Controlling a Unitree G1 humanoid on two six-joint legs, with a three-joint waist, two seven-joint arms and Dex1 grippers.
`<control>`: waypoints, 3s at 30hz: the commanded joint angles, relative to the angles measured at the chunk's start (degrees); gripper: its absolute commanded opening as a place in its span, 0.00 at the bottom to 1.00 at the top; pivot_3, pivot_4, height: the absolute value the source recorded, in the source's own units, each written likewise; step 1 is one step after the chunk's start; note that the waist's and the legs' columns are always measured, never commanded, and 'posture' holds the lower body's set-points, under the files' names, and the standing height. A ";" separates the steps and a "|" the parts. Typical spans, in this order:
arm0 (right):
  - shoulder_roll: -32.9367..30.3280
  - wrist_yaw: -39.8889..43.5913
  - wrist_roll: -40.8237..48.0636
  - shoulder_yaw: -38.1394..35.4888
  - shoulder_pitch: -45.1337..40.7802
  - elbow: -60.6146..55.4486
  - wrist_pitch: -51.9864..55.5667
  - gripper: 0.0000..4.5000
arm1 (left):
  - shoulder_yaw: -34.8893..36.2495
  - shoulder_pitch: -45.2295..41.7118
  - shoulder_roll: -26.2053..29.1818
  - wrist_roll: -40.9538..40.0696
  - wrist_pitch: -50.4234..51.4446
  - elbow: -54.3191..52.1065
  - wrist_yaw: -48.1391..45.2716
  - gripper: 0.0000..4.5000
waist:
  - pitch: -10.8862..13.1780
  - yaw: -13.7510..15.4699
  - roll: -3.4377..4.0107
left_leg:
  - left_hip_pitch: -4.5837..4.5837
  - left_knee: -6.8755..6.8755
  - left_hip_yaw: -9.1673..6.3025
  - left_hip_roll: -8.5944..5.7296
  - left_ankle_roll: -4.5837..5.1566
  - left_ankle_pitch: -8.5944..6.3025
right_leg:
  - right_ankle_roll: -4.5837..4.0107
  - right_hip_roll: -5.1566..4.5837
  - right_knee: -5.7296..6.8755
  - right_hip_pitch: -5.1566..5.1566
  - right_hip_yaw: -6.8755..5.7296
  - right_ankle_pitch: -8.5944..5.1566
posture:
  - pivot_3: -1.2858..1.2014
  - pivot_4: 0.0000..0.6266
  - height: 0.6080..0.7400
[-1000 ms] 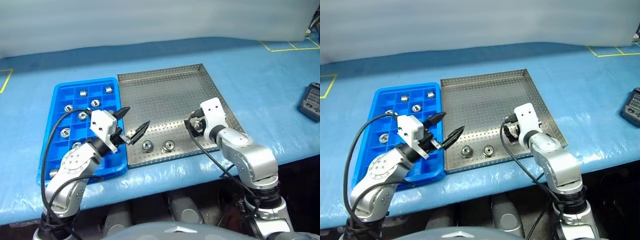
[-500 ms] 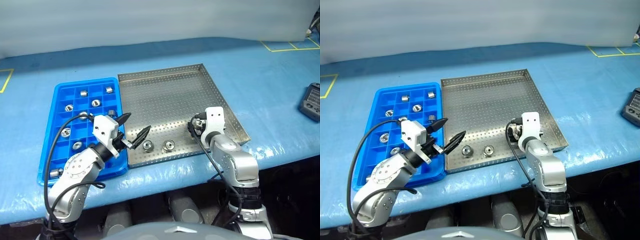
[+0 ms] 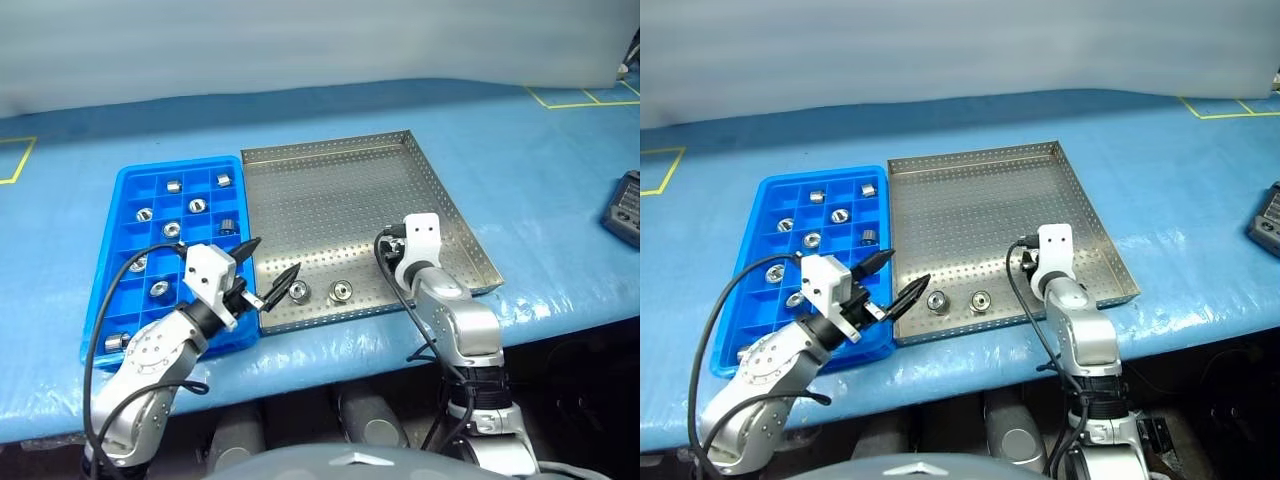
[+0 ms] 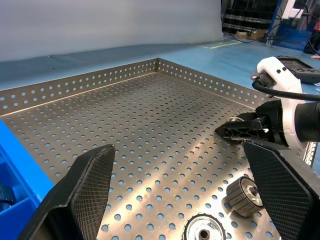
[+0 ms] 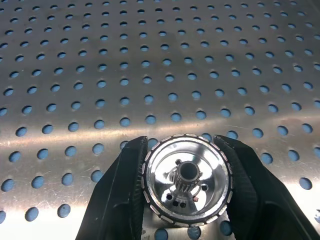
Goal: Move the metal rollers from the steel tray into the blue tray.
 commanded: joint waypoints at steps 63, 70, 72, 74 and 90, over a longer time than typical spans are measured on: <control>6.30 22.67 2.95 14.18 -25.39 7.33 -5.16 1.00 | 6.34 16.25 -10.52 8.82 -10.44 -9.56 14.76 1.00 | 0.08 13.70 0.09 | -0.65 -0.24 -0.01 0.04 -0.06 -0.02 | -0.38 -0.06 -0.13 -0.76 -0.29 -0.23 | 0.59 0.24 1.00; -7.21 26.31 3.03 14.31 -21.93 -4.42 3.77 1.00 | 1.45 11.69 -6.68 10.65 -10.67 -5.12 10.72 1.00 | 0.07 10.56 0.10 | -0.62 -0.21 0.05 0.04 -0.06 -0.02 | -0.34 -0.08 -0.10 -0.73 -0.24 -0.21 | 0.55 0.24 1.00; -11.38 27.40 3.37 14.76 -20.38 -7.53 7.47 1.00 | 0.56 10.69 -5.80 10.16 -10.43 -4.16 9.42 1.00 | 0.07 9.63 0.10 | -0.63 -0.22 0.06 0.04 -0.05 -0.02 | -0.33 -0.08 -0.10 -0.75 -0.23 -0.20 | 0.54 0.24 1.00; -14.18 27.76 4.23 14.75 -19.07 -10.37 12.31 1.00 | -0.11 10.11 -4.81 9.77 -10.28 -3.56 7.87 1.00 | 0.07 8.64 0.11 | -0.63 -0.22 0.04 0.04 -0.04 -0.02 | -0.30 -0.07 -0.08 -0.75 -0.22 -0.18 | 0.53 0.24 1.00; -22.32 32.76 15.97 20.06 -14.35 -23.69 29.13 1.00 | -1.95 9.26 -4.41 9.23 -10.33 -1.69 5.62 1.00 | 0.07 5.76 0.10 | -0.59 0.00 0.03 0.02 -0.03 -0.02 | -0.18 -0.04 0.04 -0.65 -0.15 -0.11 | 0.53 0.24 1.00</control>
